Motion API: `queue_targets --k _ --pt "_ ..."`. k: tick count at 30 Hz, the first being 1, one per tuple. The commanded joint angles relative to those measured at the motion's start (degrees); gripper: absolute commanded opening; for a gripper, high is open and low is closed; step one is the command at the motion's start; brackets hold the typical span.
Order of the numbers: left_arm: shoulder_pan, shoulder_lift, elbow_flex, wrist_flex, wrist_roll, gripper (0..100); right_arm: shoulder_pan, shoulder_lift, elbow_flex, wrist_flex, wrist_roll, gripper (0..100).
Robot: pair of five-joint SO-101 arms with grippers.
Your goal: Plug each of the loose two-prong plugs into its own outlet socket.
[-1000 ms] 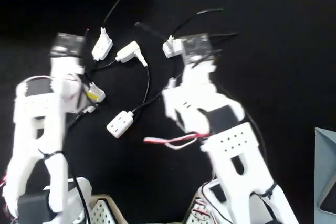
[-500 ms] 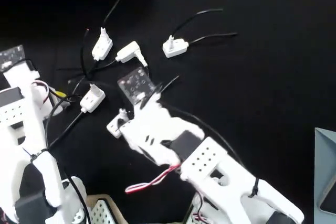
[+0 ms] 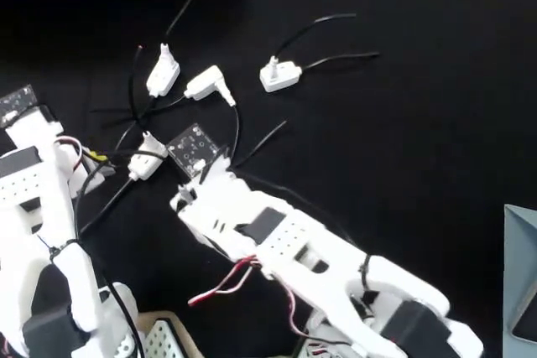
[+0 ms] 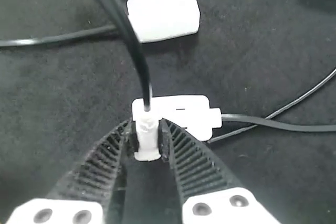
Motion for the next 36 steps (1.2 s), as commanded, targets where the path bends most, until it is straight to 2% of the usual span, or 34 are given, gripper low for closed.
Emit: queue_targets --k 1,5,15,22,29,36 --pt "-0.6 -1.1 0.5 -2.1 0.4 28 -0.6 1.0 -3.5 -3.1 0.4 1.1" --pt "-0.5 -1.1 0.6 -2.1 0.4 28 -0.4 1.9 -1.7 -9.1 0.4 1.1" --pt "-0.5 -1.1 0.7 -2.1 0.4 28 -0.5 2.0 1.2 -14.7 0.5 1.1" --pt "-0.6 -1.1 0.7 -2.0 0.4 28 -0.6 -2.1 12.0 -30.9 7.2 1.1" --pt "-0.3 -1.1 0.7 -2.0 0.4 28 -0.5 -2.7 8.7 -22.1 4.7 1.1" --pt "-0.5 -1.1 0.7 -1.9 0.4 28 -0.6 2.2 8.7 -26.0 4.0 1.1"
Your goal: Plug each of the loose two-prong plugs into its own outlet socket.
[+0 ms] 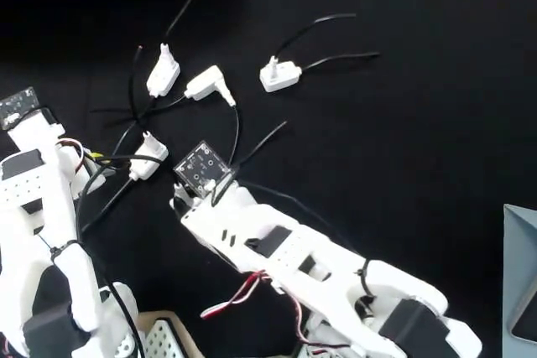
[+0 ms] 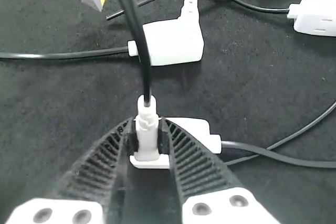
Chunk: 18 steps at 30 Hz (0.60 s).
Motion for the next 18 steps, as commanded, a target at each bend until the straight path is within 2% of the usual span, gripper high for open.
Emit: queue_targets --k 1,9,18 --pt "-0.6 -1.1 -0.2 -0.5 0.4 28 -0.5 1.9 -3.0 -2.5 -0.4 1.1" --pt "-0.6 -1.1 -0.2 -0.4 0.4 28 -0.5 4.8 -3.0 -7.4 -0.4 1.1" --pt "-0.6 -1.1 -0.2 -0.4 0.4 28 -0.5 5.0 -1.7 -7.2 -0.4 1.1"
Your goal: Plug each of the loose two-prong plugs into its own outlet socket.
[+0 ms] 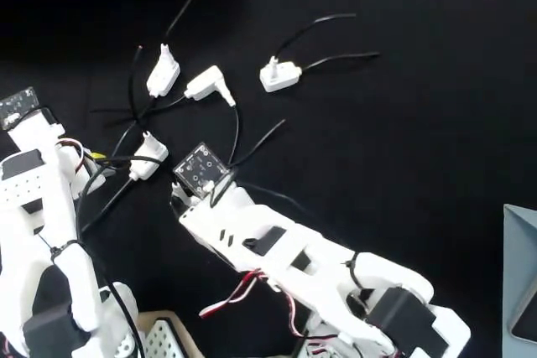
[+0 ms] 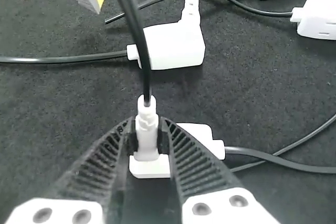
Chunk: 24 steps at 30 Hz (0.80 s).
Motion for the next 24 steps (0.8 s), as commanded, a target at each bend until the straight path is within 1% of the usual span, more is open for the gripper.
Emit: queue_targets --k 1,4,9,12,14,19,21,24 --pt "-0.6 -1.1 -0.2 -0.4 0.4 28 -0.5 0.2 -1.5 -0.8 -0.4 1.1" --pt "-0.6 -1.1 -0.1 -0.4 0.4 28 -0.5 0.2 -0.3 -0.8 1.7 1.1" --pt "-0.4 -1.1 0.5 -0.6 0.4 28 -0.5 1.5 0.5 -0.8 12.5 1.1" --pt "-0.6 -1.1 0.6 -0.6 0.4 28 -0.2 3.6 -0.7 -0.4 13.9 1.1" --pt "-0.6 -1.1 0.6 -0.6 0.4 28 -0.2 3.8 -2.9 4.3 14.0 1.1" --pt "-0.6 -1.1 0.6 -0.6 0.4 28 -0.2 4.3 -11.5 25.1 13.7 1.1" --pt "-0.6 -1.1 0.6 -0.6 0.4 28 -0.2 4.3 -12.6 28.7 13.7 1.1" --pt "-0.6 -1.1 0.6 -0.6 0.4 28 -0.2 4.3 -12.4 28.7 13.7 1.1"
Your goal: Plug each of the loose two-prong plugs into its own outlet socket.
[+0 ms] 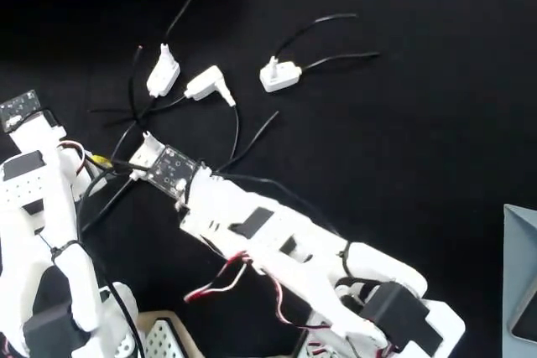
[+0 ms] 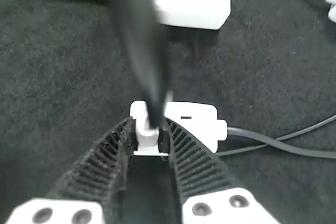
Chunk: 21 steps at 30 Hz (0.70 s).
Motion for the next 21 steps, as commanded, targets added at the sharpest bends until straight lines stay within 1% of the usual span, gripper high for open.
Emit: queue_targets --k 1,3,5,8,11,15,21 --pt "-0.6 -1.1 -0.3 -0.6 0.4 28 -0.2 0.6 -0.3 2.7 0.5 1.1" --pt "-0.6 -1.1 -0.3 -0.6 0.4 28 -0.2 0.1 -0.7 2.7 0.4 1.3" --pt "-0.5 -1.1 -0.3 -0.6 0.4 29 -0.2 0.0 -1.4 2.8 -1.4 1.8" --pt "-0.3 -1.1 -0.7 -0.4 0.4 29 -0.1 0.0 -2.9 3.3 -4.4 10.0" --pt "-0.2 -1.1 -0.7 -0.4 0.4 29 -0.1 -1.5 -4.7 6.6 -4.4 18.3" --pt "-0.3 -1.1 -0.7 -0.4 0.4 29 -0.1 -7.9 -7.1 12.5 -4.7 19.1" --pt "-0.1 -1.1 -0.7 -0.6 0.4 29 -0.1 -21.9 -6.9 20.9 -4.7 19.1"
